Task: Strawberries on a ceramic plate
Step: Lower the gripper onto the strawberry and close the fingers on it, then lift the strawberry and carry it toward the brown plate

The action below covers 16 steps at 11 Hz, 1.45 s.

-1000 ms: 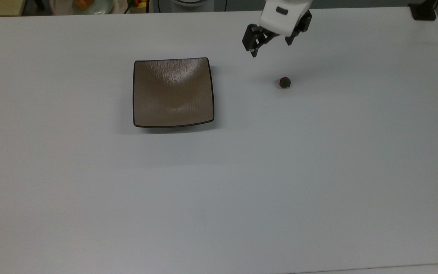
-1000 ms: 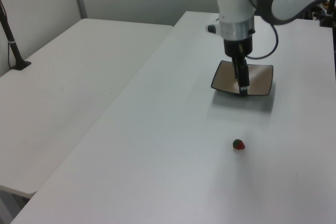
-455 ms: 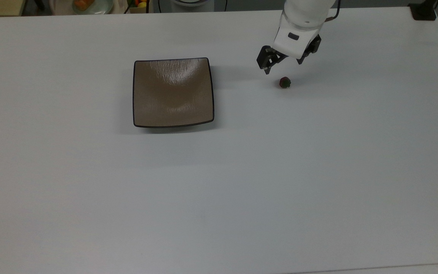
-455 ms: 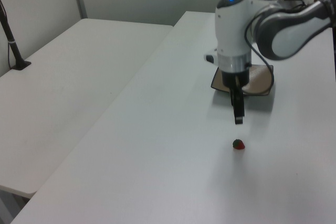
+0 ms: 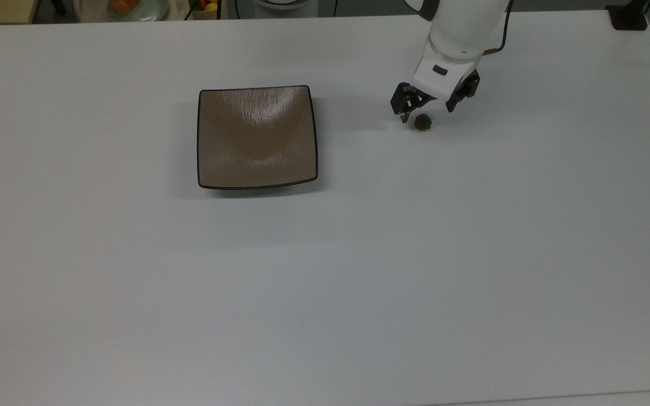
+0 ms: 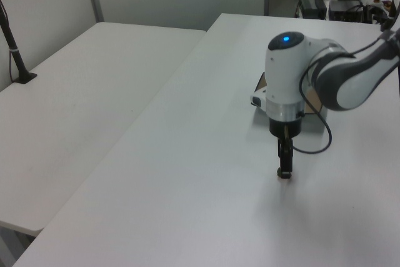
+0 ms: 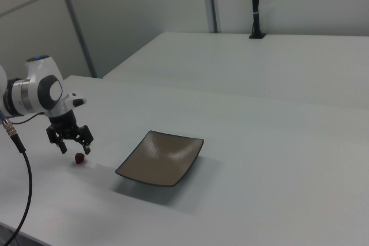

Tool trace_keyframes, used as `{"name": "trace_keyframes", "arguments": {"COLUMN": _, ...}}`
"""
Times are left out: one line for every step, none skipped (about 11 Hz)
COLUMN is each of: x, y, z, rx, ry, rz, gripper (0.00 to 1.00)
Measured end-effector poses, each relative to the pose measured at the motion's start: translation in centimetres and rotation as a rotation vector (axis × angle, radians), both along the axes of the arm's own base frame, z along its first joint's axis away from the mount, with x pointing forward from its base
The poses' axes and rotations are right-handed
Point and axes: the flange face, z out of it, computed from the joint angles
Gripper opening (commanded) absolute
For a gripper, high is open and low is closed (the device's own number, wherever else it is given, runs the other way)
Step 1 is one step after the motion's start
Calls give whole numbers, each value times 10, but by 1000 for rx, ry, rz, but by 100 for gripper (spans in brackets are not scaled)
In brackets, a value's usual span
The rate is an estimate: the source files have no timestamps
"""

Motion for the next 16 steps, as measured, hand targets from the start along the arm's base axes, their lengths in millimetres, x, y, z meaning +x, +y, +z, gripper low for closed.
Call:
{"name": "trace_keyframes", "arguments": {"x": -4, "y": 3, "z": -10, "rx": -11, "ry": -20, "rz": 6, "gripper": 98}}
{"name": "trace_keyframes", "arguments": {"x": -7, "y": 3, "z": -18, "rx": -21, "ry": -31, "rz": 8, "gripper": 93}}
{"name": "trace_keyframes", "arguments": {"x": -10, "y": 3, "z": -23, "rx": -25, "ry": -35, "rz": 9, "gripper": 82}}
{"name": "trace_keyframes", "arguments": {"x": -11, "y": 4, "z": -25, "rx": -24, "ry": -37, "rz": 10, "gripper": 71}}
{"name": "trace_keyframes", "arguments": {"x": -11, "y": 4, "z": -25, "rx": -23, "ry": -38, "rz": 10, "gripper": 60}}
{"name": "trace_keyframes", "arguments": {"x": -11, "y": 5, "z": -25, "rx": -22, "ry": -38, "rz": 11, "gripper": 53}}
{"name": "trace_keyframes", "arguments": {"x": -11, "y": 5, "z": -25, "rx": -22, "ry": -38, "rz": 11, "gripper": 52}}
{"name": "trace_keyframes", "arguments": {"x": -11, "y": 5, "z": -25, "rx": -22, "ry": -38, "rz": 10, "gripper": 45}}
{"name": "trace_keyframes", "arguments": {"x": -11, "y": 5, "z": -25, "rx": -21, "ry": -40, "rz": 10, "gripper": 32}}
{"name": "trace_keyframes", "arguments": {"x": -11, "y": 5, "z": -25, "rx": -18, "ry": -43, "rz": 10, "gripper": 19}}
{"name": "trace_keyframes", "arguments": {"x": -10, "y": 5, "z": -24, "rx": -16, "ry": -47, "rz": 11, "gripper": 18}}
{"name": "trace_keyframes", "arguments": {"x": -9, "y": 5, "z": -23, "rx": -14, "ry": -50, "rz": 10, "gripper": 17}}
{"name": "trace_keyframes", "arguments": {"x": -8, "y": 5, "z": -22, "rx": -12, "ry": -53, "rz": 8, "gripper": 18}}
{"name": "trace_keyframes", "arguments": {"x": -6, "y": 4, "z": -18, "rx": -8, "ry": -58, "rz": 5, "gripper": 18}}
{"name": "trace_keyframes", "arguments": {"x": -3, "y": 4, "z": -10, "rx": 0, "ry": -72, "rz": 1, "gripper": 18}}
{"name": "trace_keyframes", "arguments": {"x": 1, "y": 2, "z": 3, "rx": 11, "ry": -92, "rz": -5, "gripper": 18}}
